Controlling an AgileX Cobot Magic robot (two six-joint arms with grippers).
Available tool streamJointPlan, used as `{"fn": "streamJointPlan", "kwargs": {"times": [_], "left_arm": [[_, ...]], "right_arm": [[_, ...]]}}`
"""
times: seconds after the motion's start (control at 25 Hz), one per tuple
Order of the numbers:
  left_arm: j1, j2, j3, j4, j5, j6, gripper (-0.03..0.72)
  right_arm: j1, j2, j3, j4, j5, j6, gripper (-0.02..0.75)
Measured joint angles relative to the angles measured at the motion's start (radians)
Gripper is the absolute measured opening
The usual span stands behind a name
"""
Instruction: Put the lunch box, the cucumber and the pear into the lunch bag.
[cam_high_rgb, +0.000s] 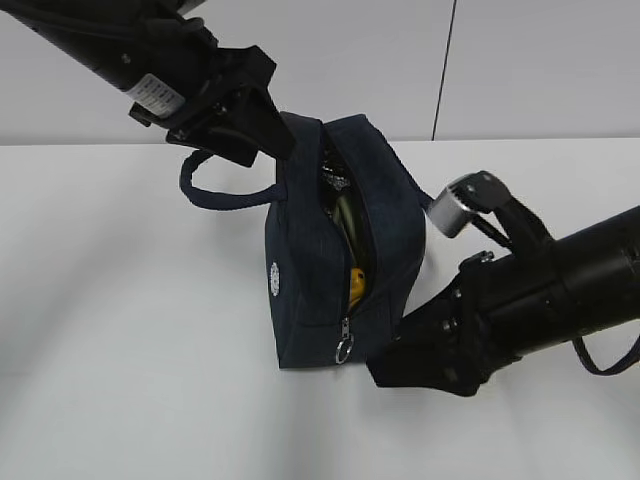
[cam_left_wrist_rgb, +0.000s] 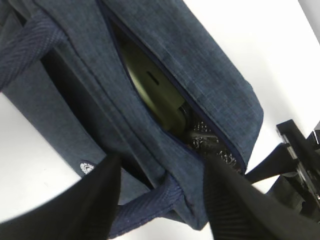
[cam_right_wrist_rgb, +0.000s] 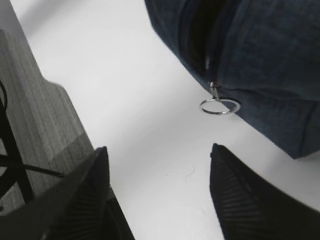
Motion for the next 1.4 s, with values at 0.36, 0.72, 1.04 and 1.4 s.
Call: {"fn": "streamJointPlan", "kwargs": {"times": [0.36,0.72,1.04,1.4], "left_arm": [[0.000,0.000,0.000,0.032,0.013,0.000,0.379],[0.000,-0.002,0.000,0.039,0.020,0.000,0.374],[0.000,-0.092,0.000,0.086,0.021,0.000,0.374],[0.000,-0.149,0.000,0.119,0.036,0.000,0.371]], "right_arm": [[0.000,0.166,0.000,0.173,0.087,-0.312,0.469],[0.000,0.263,0.000,0.299,0.060,-0.594,0.469],[0.000,0.334,-0.007,0.419,0.028,-0.711,0.469],[0.000,0.371,-0.047,0.445,0.022,-0.723,0.469]]}}
